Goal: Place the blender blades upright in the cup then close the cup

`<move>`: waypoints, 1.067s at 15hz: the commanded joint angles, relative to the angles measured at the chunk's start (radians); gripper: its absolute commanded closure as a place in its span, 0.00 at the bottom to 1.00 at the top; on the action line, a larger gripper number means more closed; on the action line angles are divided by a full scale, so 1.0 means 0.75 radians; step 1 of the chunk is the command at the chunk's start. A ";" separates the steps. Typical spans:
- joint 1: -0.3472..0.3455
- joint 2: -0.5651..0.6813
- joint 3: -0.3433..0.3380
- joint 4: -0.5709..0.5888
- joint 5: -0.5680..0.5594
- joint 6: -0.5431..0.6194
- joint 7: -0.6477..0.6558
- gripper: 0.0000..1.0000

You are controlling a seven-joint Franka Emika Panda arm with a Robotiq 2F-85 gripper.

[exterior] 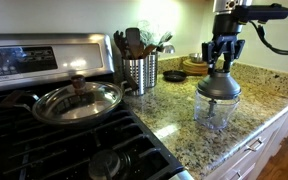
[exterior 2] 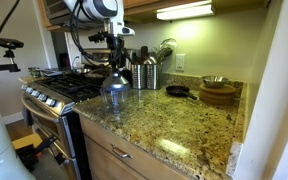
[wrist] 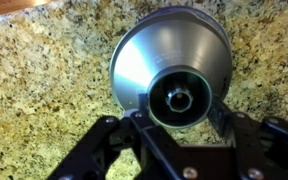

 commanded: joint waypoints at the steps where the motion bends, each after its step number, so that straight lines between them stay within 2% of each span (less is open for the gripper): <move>1: -0.004 -0.133 -0.005 -0.127 0.048 0.038 0.013 0.65; 6: -0.009 -0.131 0.000 -0.211 0.058 0.249 -0.009 0.65; 9: -0.009 -0.118 0.000 -0.226 0.061 0.326 -0.015 0.65; 16: 0.002 -0.106 0.008 -0.218 0.076 0.260 -0.011 0.65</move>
